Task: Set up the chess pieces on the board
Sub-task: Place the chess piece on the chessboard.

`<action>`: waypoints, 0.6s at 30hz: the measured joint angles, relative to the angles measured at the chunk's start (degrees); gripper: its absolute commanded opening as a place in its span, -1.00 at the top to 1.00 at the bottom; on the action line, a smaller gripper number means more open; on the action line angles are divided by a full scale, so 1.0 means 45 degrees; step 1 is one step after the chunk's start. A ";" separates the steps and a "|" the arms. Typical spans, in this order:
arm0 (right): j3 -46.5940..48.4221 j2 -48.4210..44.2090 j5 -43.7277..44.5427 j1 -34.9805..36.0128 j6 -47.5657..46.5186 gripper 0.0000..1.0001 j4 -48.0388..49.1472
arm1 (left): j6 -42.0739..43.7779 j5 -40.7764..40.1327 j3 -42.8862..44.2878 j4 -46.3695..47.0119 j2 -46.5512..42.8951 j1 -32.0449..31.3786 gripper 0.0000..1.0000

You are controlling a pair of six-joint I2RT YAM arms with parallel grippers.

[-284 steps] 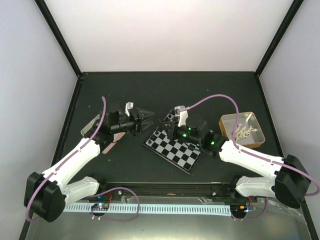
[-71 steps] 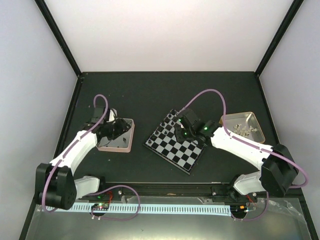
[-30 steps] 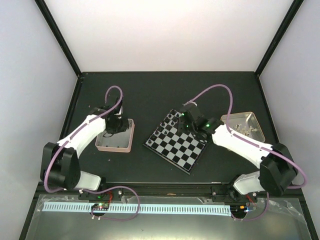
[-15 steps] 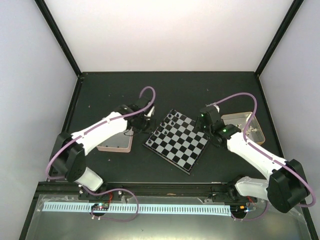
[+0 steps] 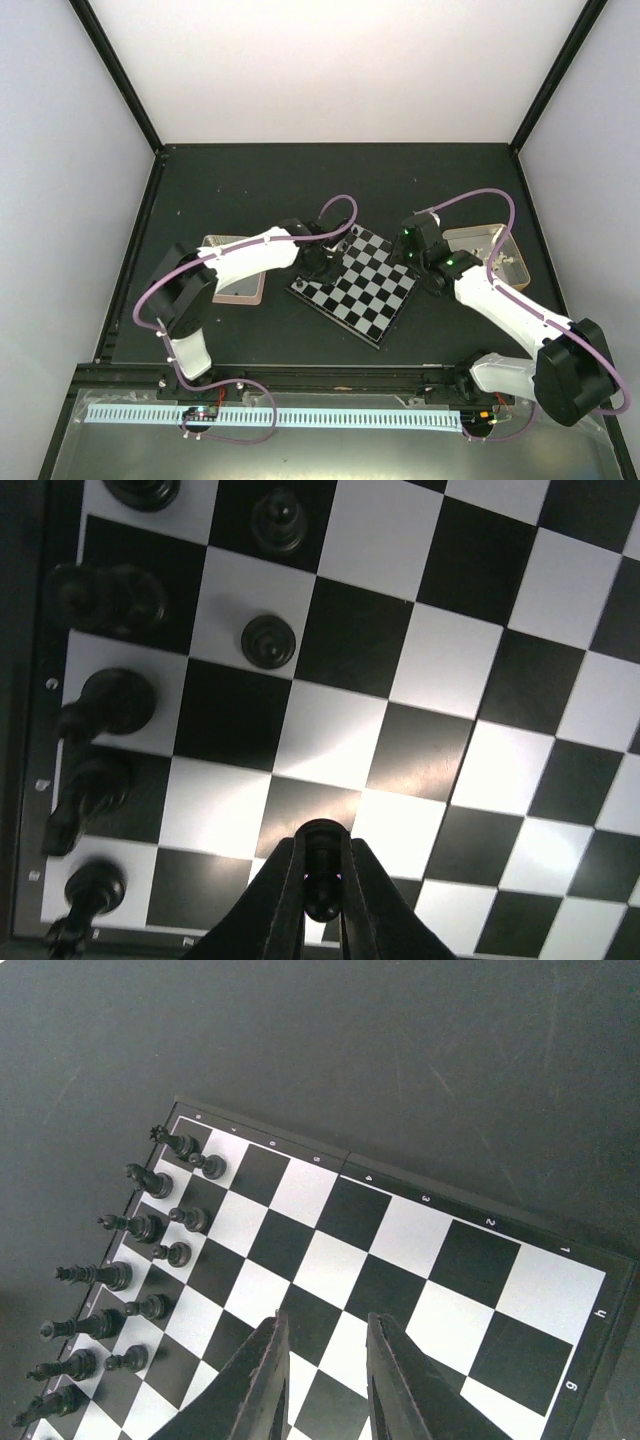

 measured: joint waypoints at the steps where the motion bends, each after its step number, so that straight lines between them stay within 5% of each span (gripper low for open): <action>1: -0.0039 0.0000 0.0005 -0.0010 0.0005 0.54 0.0010 | 0.0039 -0.0034 0.0151 -0.0005 0.0243 -0.0034 0.81; 18: -0.0141 0.0189 -0.0257 -0.0083 0.0024 0.54 0.0102 | 0.0151 -0.1530 0.1292 -0.0622 0.1880 -0.0083 0.76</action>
